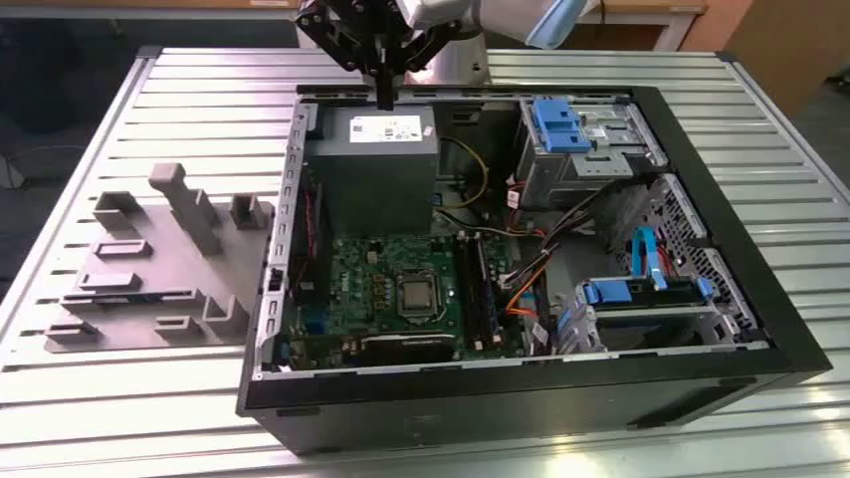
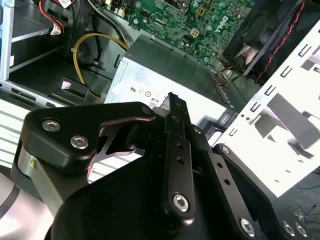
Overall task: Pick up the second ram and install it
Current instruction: 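Reach for the second ram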
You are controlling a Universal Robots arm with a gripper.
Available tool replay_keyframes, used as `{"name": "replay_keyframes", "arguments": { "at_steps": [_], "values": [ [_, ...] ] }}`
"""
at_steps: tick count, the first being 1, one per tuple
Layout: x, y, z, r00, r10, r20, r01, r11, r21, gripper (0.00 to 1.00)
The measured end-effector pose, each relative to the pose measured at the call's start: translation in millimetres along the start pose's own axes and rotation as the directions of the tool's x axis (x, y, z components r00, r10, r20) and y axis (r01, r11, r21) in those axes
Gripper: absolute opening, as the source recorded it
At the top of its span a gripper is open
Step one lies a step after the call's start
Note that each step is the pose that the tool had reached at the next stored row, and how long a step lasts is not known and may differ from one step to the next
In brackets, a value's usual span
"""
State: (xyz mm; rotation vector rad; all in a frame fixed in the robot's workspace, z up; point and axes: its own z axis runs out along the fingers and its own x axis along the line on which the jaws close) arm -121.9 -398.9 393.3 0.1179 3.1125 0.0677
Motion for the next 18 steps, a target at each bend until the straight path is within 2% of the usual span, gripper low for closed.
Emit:
{"name": "replay_keyframes", "arguments": {
  "at_steps": [13,18],
  "values": [
    [0.4,0.0,0.0,1.0,0.0,0.0001,0.0,1.0,0.0001,0.11],
    [6.1,-0.5,-0.2,1.0,0.0,0.0002,0.0,1.0,0.0,0.11]
  ]
}}
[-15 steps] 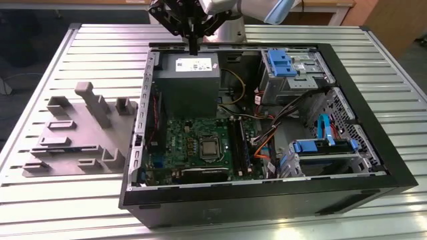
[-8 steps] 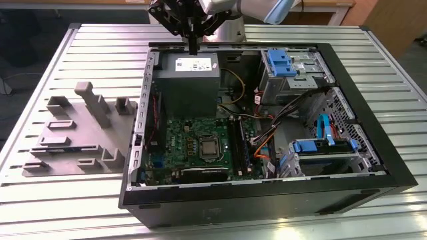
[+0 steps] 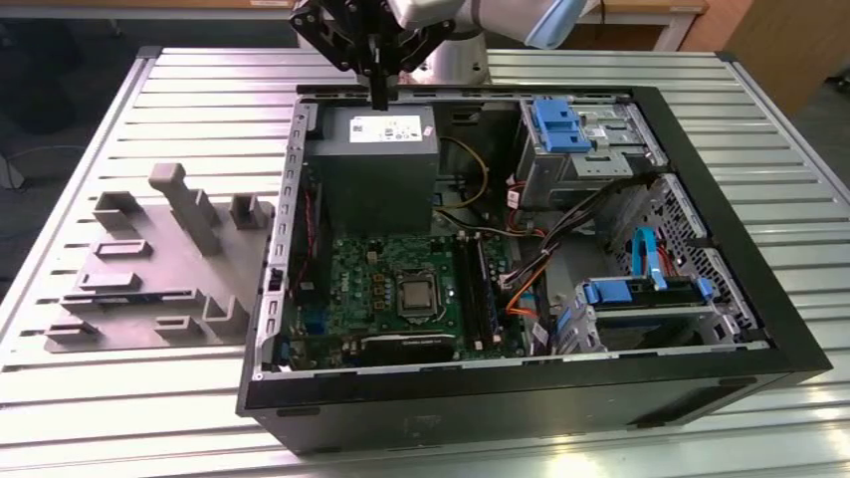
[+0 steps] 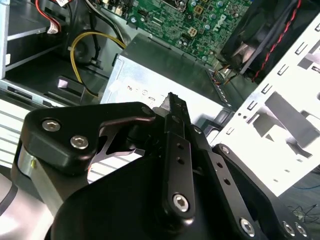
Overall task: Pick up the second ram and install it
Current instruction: 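Reach for the second ram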
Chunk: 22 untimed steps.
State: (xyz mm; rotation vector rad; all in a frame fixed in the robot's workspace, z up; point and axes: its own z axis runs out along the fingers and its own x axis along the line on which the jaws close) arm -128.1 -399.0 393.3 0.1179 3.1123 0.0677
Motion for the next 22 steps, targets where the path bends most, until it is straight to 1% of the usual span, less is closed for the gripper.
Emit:
{"name": "replay_keyframes", "arguments": {
  "at_steps": [13,22],
  "values": [
    [17.3,-1.3,-0.3,1.0,0.0,0.001,0.0,1.0,0.0,0.11],
    [33.4,-2.5,-0.4,1.0,0.0,0.0028,0.0,1.0,-0.0002,0.11]
  ]
}}
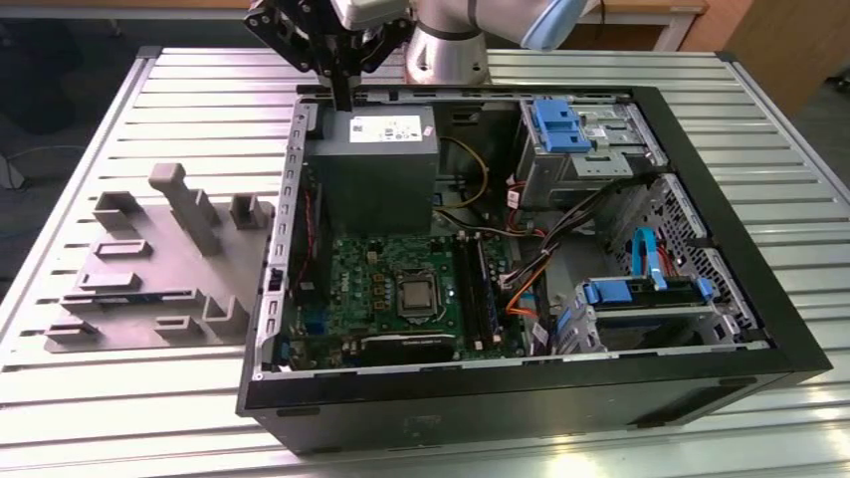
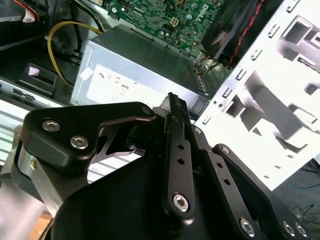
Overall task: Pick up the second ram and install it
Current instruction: 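Reach for the second ram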
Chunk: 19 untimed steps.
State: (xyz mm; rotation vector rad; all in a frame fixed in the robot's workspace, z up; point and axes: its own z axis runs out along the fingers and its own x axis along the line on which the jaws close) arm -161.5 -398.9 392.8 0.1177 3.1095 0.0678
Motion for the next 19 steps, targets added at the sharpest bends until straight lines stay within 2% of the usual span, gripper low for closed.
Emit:
{"name": "replay_keyframes", "arguments": {
  "at_steps": [19],
  "values": [
    [30.6,-2.3,-0.1,1.0,0.0,0.0022,0.0,1.0,-0.0001,0.11]
  ]
}}
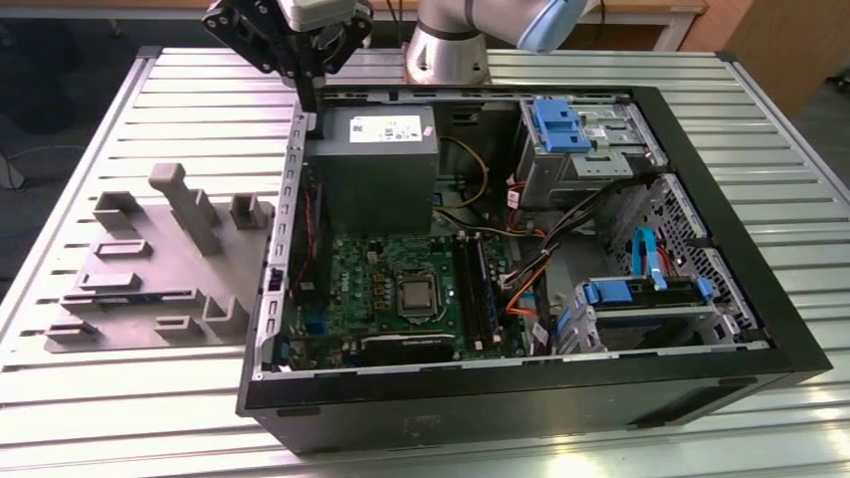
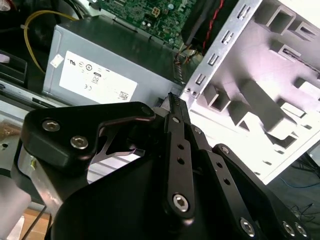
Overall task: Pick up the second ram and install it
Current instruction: 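Reach for the second ram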
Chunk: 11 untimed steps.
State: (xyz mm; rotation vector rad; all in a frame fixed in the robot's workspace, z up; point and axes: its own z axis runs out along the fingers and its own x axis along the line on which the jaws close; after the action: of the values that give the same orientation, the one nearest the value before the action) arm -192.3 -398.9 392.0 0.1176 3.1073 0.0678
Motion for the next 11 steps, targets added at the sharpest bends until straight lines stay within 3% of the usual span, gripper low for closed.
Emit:
{"name": "replay_keyframes", "arguments": {
  "at_steps": [11],
  "values": [
    [18.8,-1.6,0.6,1.0,0.0,0.001,0.0,1.0,-0.0001,0.11]
  ]
}}
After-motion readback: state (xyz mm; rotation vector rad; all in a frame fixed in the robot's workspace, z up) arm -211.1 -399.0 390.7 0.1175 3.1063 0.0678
